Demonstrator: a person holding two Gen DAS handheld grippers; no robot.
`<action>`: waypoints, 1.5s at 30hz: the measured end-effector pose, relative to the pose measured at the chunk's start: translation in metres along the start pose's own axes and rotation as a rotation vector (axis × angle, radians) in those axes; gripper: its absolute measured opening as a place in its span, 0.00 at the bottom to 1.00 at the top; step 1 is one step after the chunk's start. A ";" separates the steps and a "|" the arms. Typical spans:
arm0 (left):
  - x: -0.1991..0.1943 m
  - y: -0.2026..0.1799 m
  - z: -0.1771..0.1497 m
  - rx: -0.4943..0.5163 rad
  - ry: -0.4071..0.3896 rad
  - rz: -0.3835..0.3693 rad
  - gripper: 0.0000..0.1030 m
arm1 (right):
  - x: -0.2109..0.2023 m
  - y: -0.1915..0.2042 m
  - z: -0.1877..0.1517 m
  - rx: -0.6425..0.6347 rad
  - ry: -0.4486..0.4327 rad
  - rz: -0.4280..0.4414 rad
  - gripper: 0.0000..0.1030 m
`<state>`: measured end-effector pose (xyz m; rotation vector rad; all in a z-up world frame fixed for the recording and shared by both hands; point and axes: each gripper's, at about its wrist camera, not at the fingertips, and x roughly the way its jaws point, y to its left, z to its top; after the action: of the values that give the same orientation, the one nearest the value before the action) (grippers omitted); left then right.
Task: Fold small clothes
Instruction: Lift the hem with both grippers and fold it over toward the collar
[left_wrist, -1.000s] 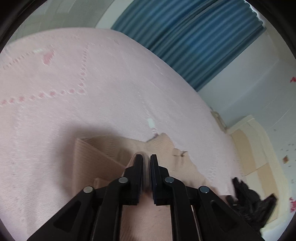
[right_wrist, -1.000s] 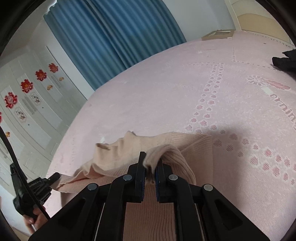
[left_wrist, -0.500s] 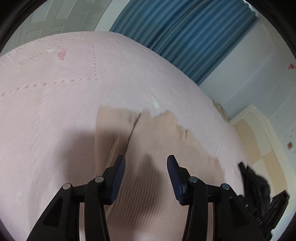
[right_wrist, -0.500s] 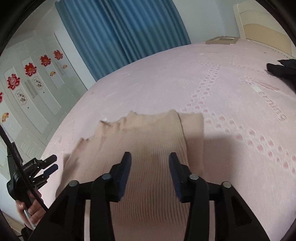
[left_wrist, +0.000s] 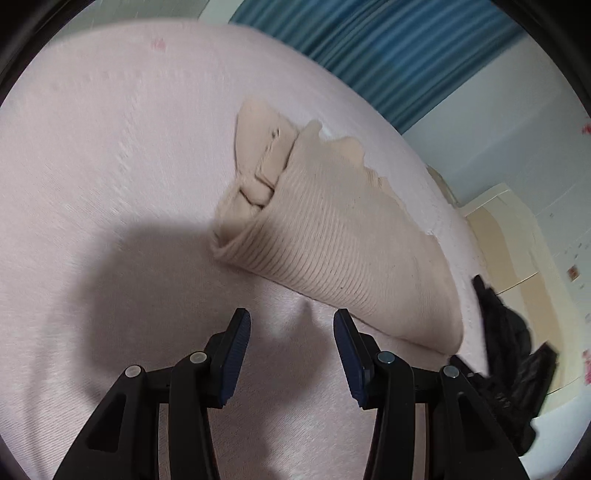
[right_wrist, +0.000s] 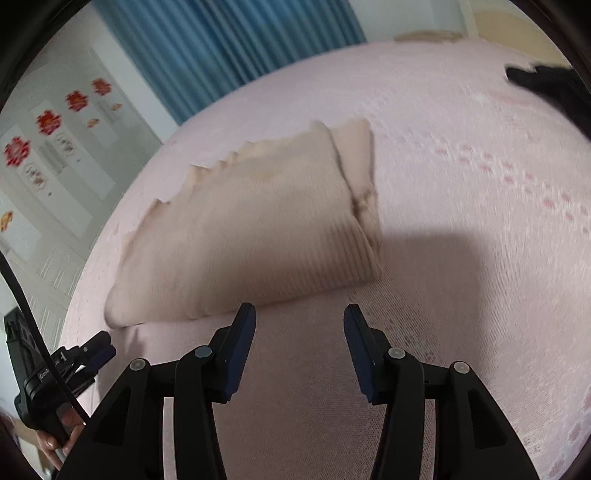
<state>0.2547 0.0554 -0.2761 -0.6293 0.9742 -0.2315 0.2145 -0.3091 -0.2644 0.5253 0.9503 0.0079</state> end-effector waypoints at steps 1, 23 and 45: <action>0.003 0.002 0.002 -0.016 0.003 -0.013 0.43 | 0.003 -0.004 0.001 0.023 0.012 0.009 0.48; 0.016 0.019 0.042 -0.083 -0.117 0.020 0.12 | 0.032 -0.032 0.041 0.178 -0.015 0.112 0.09; -0.073 -0.003 -0.054 0.058 -0.154 0.095 0.11 | -0.076 -0.038 -0.037 0.115 -0.082 0.155 0.08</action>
<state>0.1700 0.0649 -0.2447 -0.5380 0.8441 -0.1253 0.1324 -0.3439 -0.2393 0.6995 0.8314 0.0705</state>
